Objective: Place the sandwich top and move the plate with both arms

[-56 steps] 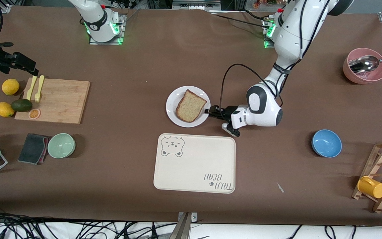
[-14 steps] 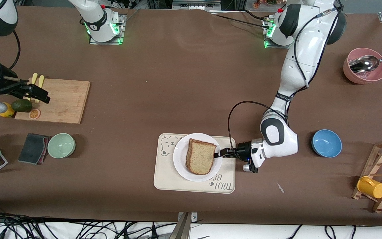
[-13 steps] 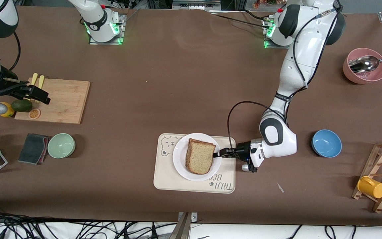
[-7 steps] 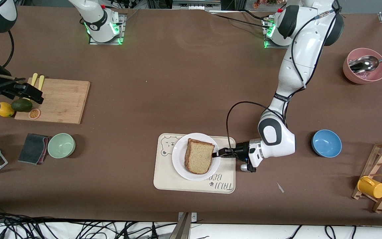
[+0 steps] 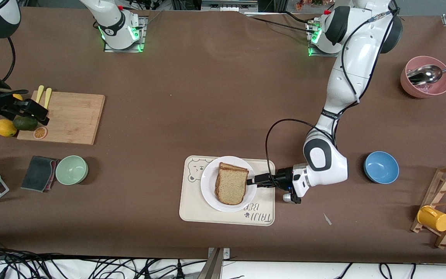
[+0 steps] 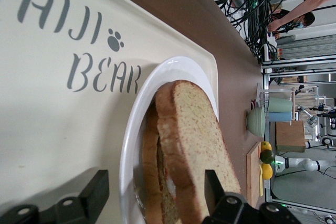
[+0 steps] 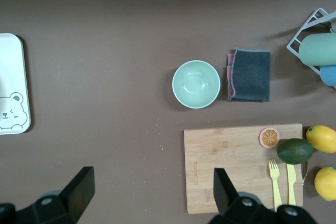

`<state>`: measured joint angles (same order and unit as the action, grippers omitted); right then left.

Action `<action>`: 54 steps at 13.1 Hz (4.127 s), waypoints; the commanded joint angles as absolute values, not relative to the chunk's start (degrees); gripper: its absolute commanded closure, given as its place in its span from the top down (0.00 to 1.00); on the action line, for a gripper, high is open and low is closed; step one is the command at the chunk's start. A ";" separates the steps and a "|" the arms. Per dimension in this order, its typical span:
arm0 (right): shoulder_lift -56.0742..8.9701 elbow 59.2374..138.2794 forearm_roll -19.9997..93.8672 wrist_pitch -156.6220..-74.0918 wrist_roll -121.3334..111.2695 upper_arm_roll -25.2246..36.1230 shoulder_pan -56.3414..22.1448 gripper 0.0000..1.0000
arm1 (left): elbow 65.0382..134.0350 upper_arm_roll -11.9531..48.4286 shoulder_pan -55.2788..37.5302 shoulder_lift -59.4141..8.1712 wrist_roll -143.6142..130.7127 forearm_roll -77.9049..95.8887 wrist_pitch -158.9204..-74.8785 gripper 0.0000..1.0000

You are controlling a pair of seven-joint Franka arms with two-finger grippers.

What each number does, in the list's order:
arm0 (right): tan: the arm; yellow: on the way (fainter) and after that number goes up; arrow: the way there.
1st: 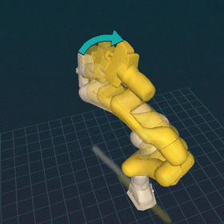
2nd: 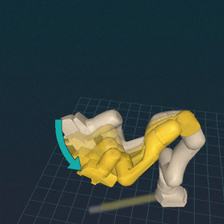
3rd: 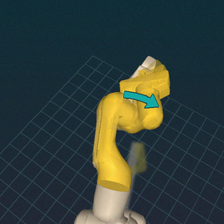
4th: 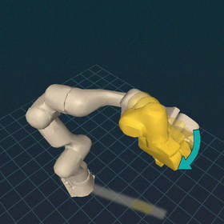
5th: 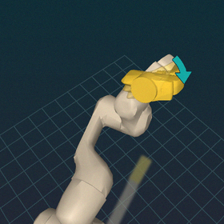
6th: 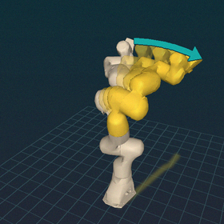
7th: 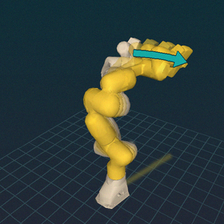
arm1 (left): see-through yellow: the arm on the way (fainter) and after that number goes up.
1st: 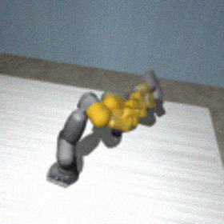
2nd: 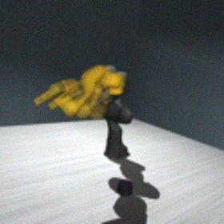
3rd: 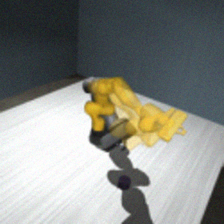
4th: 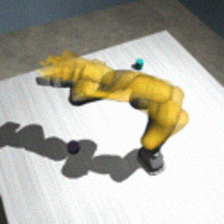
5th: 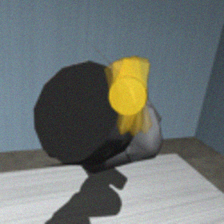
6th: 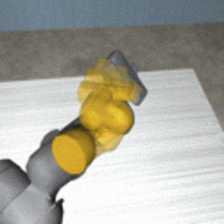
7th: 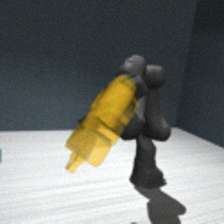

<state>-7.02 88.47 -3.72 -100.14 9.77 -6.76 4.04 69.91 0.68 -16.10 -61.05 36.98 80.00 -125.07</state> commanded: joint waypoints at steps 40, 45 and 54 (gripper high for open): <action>-8.61 87.63 2.64 -97.93 6.42 -4.83 5.62 1.00 | 94.93 0.09 -5.46 -2.72 3.70 1.50 -92.37 1.00; -7.74 87.98 0.45 -93.08 5.02 -4.39 5.63 1.00 | 94.83 2.11 -1.05 -1.05 2.12 1.50 -94.13 1.00; -2.81 89.91 0.09 -91.14 7.37 -5.10 5.54 1.00 | 94.31 2.64 -1.23 -1.41 2.28 -1.67 -93.52 1.00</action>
